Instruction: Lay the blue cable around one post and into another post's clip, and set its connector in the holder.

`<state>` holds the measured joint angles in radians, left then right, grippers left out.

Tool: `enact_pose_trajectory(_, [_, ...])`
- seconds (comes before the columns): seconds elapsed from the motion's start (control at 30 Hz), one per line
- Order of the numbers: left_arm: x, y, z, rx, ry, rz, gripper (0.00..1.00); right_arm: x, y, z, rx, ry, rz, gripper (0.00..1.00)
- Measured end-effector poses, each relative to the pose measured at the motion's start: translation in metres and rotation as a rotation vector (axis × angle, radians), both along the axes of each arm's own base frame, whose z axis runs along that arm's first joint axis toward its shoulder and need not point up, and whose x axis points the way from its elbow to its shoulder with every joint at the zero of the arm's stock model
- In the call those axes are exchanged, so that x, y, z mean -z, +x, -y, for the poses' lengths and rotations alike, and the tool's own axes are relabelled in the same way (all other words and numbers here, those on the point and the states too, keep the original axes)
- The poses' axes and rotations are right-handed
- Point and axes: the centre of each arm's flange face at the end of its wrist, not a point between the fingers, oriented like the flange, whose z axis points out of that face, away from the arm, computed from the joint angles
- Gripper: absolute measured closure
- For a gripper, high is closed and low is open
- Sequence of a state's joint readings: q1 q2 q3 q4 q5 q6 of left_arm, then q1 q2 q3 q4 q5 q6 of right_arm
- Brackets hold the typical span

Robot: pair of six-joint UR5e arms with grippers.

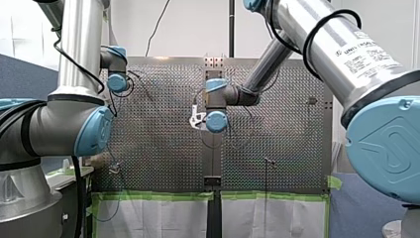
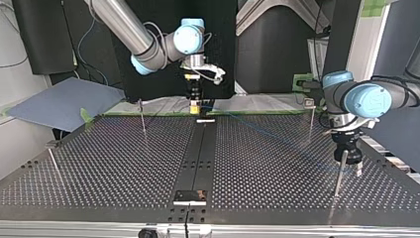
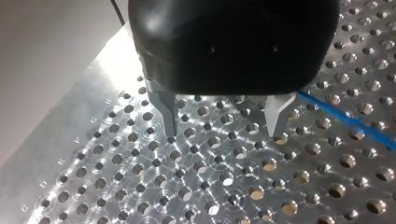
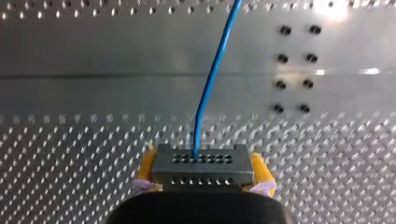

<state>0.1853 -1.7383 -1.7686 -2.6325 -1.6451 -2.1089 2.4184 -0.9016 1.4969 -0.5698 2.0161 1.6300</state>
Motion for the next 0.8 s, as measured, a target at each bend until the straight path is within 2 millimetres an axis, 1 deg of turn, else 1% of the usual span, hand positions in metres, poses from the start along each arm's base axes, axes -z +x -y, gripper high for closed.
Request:
enact_pose_trajectory(0.1, [0.000, 0.000, 0.000, 0.000, 0.002, -0.001, 0.08, 0.007, -0.009, 0.003, 0.025, 0.001, 0.003, 1.00])
enact_pose_trajectory(0.33, [0.000, 0.000, 0.000, -0.001, 0.003, -0.002, 0.08, 0.028, -0.037, 0.010, 0.114, 0.000, 0.004, 1.00])
enact_pose_trajectory(0.6, [0.000, 0.000, 0.001, 0.000, 0.007, -0.004, 0.08, 0.048, -0.059, 0.006, 0.169, 0.000, 0.001, 1.00])
enact_pose_trajectory(0.7, [0.000, 0.000, 0.001, 0.001, 0.007, -0.004, 0.08, 0.057, -0.069, 0.008, 0.185, 0.005, 0.008, 1.00])
enact_pose_trajectory(0.8, [0.000, 0.000, 0.001, 0.001, 0.007, -0.004, 0.08, 0.074, -0.081, 0.010, 0.203, 0.018, 0.004, 1.00])
